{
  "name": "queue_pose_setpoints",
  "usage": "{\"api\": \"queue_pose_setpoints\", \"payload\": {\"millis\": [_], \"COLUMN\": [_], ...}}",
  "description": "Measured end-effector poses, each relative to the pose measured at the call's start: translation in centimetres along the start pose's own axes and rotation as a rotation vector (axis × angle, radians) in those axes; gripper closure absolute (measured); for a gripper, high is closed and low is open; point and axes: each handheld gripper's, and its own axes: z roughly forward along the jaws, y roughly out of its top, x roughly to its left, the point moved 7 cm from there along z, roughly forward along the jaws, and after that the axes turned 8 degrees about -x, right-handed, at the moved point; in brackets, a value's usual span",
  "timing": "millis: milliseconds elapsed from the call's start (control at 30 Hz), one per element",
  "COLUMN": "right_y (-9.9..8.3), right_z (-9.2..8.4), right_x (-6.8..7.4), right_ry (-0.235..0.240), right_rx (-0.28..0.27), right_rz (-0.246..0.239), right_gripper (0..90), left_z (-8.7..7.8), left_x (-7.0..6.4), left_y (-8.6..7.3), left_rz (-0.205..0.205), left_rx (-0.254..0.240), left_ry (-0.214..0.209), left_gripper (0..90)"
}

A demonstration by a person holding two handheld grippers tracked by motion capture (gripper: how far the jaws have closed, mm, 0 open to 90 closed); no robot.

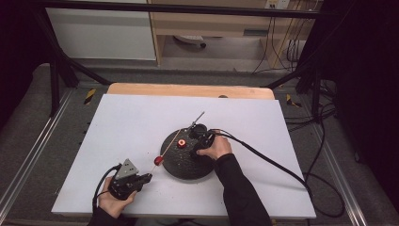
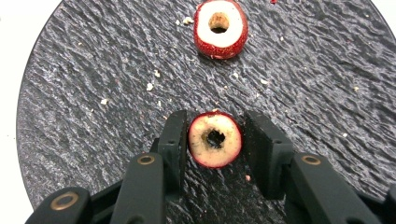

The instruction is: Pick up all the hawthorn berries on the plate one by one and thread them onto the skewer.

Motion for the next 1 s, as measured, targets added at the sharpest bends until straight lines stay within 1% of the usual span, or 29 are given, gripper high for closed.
{"api": "queue_pose_setpoints", "payload": {"millis": [133, 333, 467, 600, 667, 733, 867, 1000], "right_y": [0.0, 0.0, 0.2, 0.4, 0.5, 0.6, 0.8, 0.9], "right_z": [0.0, -0.2, -0.8, -1.7, -2.2, -2.6, -3.5, -4.0], "right_x": [0.0, 0.0, 0.1, 0.2, 0.3, 0.4, 0.7, 1.1], "right_ry": [0.000, -0.002, 0.001, -0.009, -0.014, -0.018, -0.011, -0.007], "right_rx": [0.003, 0.007, -0.004, -0.015, -0.032, -0.049, -0.111, -0.176], "right_rz": [0.007, 0.032, 0.061, 0.076, 0.077, 0.090, 0.112, 0.147], "right_gripper": [61.9, 62.5, 62.6, 62.7, 62.7, 62.7, 62.7, 62.8], "left_z": [0.0, 0.0, 0.0, -0.1, -0.1, -0.1, -0.1, -0.1], "left_x": [0.0, 0.0, 0.0, 0.0, 0.0, 0.0, 0.0, 0.0], "left_y": [0.0, 0.0, 0.0, 0.0, 0.0, 0.0, 0.0, 0.0], "left_rz": [0.000, 0.001, 0.000, 0.000, 0.001, 0.002, 0.002, 0.004], "left_rx": [0.000, 0.000, -0.002, -0.002, -0.002, -0.002, -0.003, -0.003], "left_ry": [0.000, 0.002, 0.003, 0.004, 0.003, 0.005, 0.004, 0.005], "left_gripper": [88.1, 88.1, 88.1, 88.1, 88.1, 88.1, 88.1, 88.1]}}
